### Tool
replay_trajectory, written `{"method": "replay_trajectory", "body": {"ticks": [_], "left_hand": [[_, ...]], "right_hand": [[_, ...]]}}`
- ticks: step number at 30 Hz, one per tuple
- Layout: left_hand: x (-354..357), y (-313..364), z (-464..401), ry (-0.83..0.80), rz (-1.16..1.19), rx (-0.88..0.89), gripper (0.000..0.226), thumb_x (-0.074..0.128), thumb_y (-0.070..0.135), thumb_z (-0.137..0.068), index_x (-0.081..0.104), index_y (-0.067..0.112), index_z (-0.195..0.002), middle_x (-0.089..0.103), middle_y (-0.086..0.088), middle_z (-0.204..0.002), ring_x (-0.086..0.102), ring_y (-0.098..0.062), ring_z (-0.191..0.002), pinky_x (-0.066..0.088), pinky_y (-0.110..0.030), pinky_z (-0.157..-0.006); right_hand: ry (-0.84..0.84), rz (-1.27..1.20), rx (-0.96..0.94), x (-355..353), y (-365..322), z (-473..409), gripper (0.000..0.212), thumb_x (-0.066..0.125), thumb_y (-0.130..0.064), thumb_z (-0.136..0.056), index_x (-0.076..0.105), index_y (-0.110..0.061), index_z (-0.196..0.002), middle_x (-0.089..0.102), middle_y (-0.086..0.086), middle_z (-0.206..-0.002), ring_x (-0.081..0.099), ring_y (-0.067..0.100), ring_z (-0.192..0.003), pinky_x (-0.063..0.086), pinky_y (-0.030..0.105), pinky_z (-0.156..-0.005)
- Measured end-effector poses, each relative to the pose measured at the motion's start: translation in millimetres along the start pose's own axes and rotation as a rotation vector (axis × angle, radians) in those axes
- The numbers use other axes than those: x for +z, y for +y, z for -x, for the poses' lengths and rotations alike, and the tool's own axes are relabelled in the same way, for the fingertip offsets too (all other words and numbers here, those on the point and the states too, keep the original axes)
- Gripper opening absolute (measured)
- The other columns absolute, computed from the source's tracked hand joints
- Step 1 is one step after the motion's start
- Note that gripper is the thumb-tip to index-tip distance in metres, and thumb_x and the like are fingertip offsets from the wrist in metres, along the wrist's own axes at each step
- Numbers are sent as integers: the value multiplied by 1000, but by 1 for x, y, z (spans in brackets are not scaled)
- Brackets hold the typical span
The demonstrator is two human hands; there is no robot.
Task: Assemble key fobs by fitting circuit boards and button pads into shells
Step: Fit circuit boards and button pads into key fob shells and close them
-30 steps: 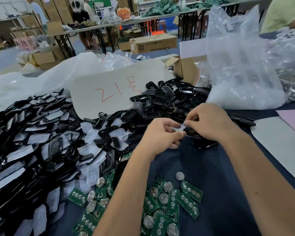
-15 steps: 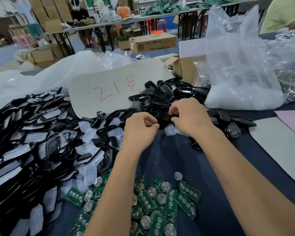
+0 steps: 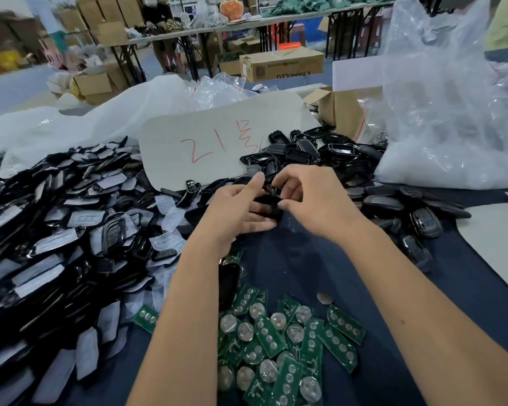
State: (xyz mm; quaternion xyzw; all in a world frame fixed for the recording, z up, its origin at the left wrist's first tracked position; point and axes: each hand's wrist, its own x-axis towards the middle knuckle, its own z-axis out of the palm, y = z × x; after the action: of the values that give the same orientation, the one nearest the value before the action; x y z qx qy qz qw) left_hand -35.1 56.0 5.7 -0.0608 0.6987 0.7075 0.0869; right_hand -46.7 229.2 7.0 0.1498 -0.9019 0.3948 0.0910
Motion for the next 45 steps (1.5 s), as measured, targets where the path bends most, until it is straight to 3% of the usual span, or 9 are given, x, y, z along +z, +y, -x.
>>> {"method": "replay_trajectory", "body": {"ticks": [8, 11, 15, 22, 27, 32, 36, 41, 45], "left_hand": [[-18, -5, 1, 156, 9, 37, 6, 69, -3, -94, 72, 0, -90, 71, -18, -84, 73, -24, -59, 60, -23, -60], [-22, -9, -3, 261, -40, 29, 11, 66, -7, -92, 70, 2, -87, 68, -16, -88, 74, -25, -57, 59, -22, -57], [-17, -8, -6, 307, -48, 65, 13, 63, -4, -89, 70, 5, -83, 71, -20, -99, 77, -31, -67, 61, -27, -58], [-16, -6, -4, 384, -26, 125, 16, 57, -3, -89, 58, 7, -76, 70, -21, -97, 76, -27, -63, 56, -23, -52], [-19, -5, 0, 353, 75, 112, 17, 54, -7, -91, 56, 7, -81, 71, -25, -102, 75, -27, -61, 54, -20, -49], [-21, -5, -1, 357, 88, 91, 29, 47, -10, -88, 71, 6, -87, 72, -19, -92, 70, -22, -53, 55, -23, -51], [-22, -7, -1, 357, 33, 49, 33, 48, -10, -89, 75, 8, -84, 71, -16, -91, 66, -17, -47, 53, -22, -48], [-25, -7, -2, 293, 65, 8, 31, 50, -10, -91, 77, 4, -88, 74, -21, -101, 75, -28, -64, 63, -26, -63], [-23, -9, -1, 218, 36, -1, 28, 54, -10, -93, 78, 3, -90, 77, -17, -84, 76, -29, -67, 64, -28, -67]], "right_hand": [[-66, 13, -104, 1, -16, 10, 20, 86, -9, -80, 73, -21, -90, 71, -7, -77, 66, 9, -69, 55, 24, -72], [-423, 298, 62, -23, -22, 11, 17, 86, -27, -83, 73, -21, -74, 72, -6, -62, 70, 11, -58, 61, 28, -65], [-891, 363, 330, -35, -35, 23, 32, 87, -37, -84, 75, -8, -90, 78, 4, -72, 75, 18, -59, 63, 28, -62], [-1002, 479, 72, 0, -53, 39, 37, 92, -43, -74, 76, -10, -83, 60, -11, -43, 60, 6, -40, 44, 14, -39], [-1049, 198, 27, -10, -47, 31, 23, 87, -26, -84, 68, -19, -72, 64, -12, -55, 64, 5, -57, 51, 19, -51], [-757, -416, -39, -10, -27, 27, 27, 71, -1, -94, 57, -3, -71, 77, 16, -97, 76, 26, -83, 61, 31, -58], [-437, -1061, 38, 11, -9, 20, 39, 50, 5, -96, 45, -15, -63, 76, 21, -107, 77, 37, -96, 58, 28, -50], [-94, -1016, 160, 39, 7, 15, 42, 68, -37, -99, 53, -3, -79, 54, 4, -65, 46, 13, -49, 28, 20, -39], [26, -959, 153, 50, 14, 17, 16, 63, -5, -102, 56, -11, -88, 56, 2, -66, 50, 12, -54, 34, 19, -44]]}}
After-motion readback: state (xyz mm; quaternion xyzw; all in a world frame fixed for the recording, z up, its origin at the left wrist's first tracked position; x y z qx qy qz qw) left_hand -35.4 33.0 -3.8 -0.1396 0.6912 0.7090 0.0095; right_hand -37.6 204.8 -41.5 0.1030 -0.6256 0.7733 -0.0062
